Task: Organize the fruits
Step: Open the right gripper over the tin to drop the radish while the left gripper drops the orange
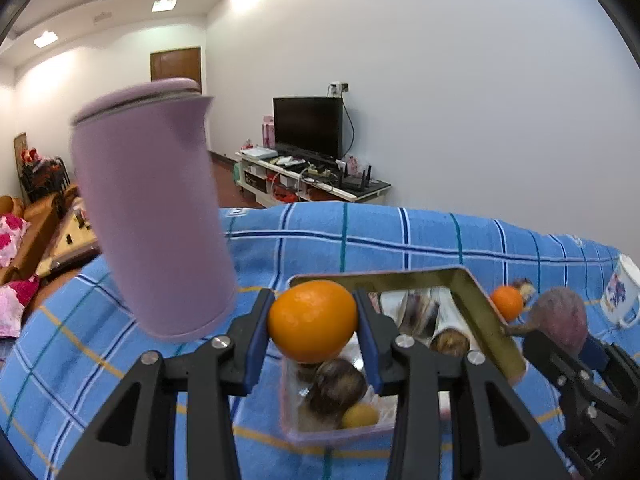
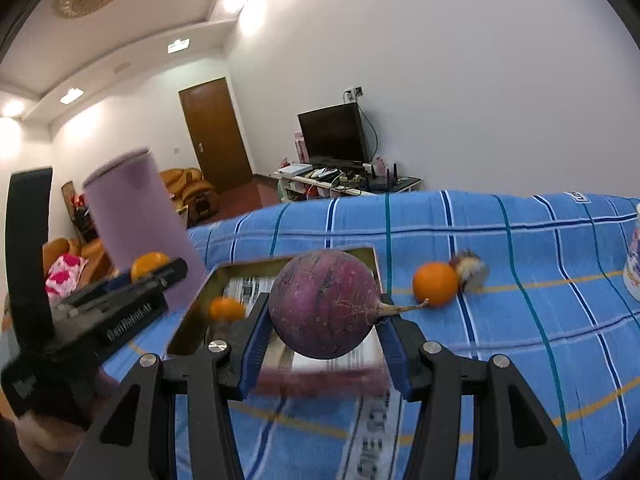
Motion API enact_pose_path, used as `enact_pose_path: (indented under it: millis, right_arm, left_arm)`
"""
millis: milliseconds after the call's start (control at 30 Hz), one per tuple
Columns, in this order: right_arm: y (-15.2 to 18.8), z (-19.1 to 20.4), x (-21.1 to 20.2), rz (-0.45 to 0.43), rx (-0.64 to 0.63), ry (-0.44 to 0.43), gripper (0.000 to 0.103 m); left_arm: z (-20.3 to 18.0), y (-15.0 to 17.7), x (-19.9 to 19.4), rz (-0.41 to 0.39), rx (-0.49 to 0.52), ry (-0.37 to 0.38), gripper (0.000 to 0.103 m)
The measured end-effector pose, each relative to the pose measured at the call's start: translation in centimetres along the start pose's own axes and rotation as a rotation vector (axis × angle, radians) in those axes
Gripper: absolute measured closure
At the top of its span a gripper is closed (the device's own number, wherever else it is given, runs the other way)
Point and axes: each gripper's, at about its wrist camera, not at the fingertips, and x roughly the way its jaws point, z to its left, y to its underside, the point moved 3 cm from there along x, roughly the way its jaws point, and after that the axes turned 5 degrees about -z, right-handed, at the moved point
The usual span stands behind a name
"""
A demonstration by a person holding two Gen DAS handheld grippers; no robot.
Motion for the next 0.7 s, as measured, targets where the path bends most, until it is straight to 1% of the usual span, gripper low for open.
enact_pose_path:
  millis: [67, 133, 333, 467, 600, 700]
  right_arm:
    - [-0.6, -0.2, 1.4, 0.007, 0.023, 0.017, 0.050]
    - [-0.9, -0.2, 3.2, 0.034, 0.041, 0.023, 0.050]
    - [-0.2, 0.3, 7.2, 0.105, 0.029, 0.028, 0.050]
    - [0.6, -0.1, 9.4, 0.169, 0.047, 0.034, 0.050]
    - [0.5, 0.3, 9.9, 0.168, 0.024, 0.020, 0.049]
    - [0.6, 0.0, 10.1, 0.179, 0.055, -0.009, 0.049]
  left_arm:
    - [-0.6, -0.3, 1.2, 0.017, -0.014, 0.003, 0.062]
    - [-1.3, -0.2, 2.4, 0.037, -0.009, 0.000, 0.062]
    - [-1.0, 0.7, 5.7, 0.108, -0.049, -0.016, 0.062]
    - [-1.0, 1.2, 6.6, 0.127, 0.000, -0.053, 0.062]
    - [-1.0, 1.2, 6.8, 0.124, 0.032, -0.086, 0.062]
    - [-0.8, 1.3, 7.1, 0.133, 0.034, -0.095, 0.061]
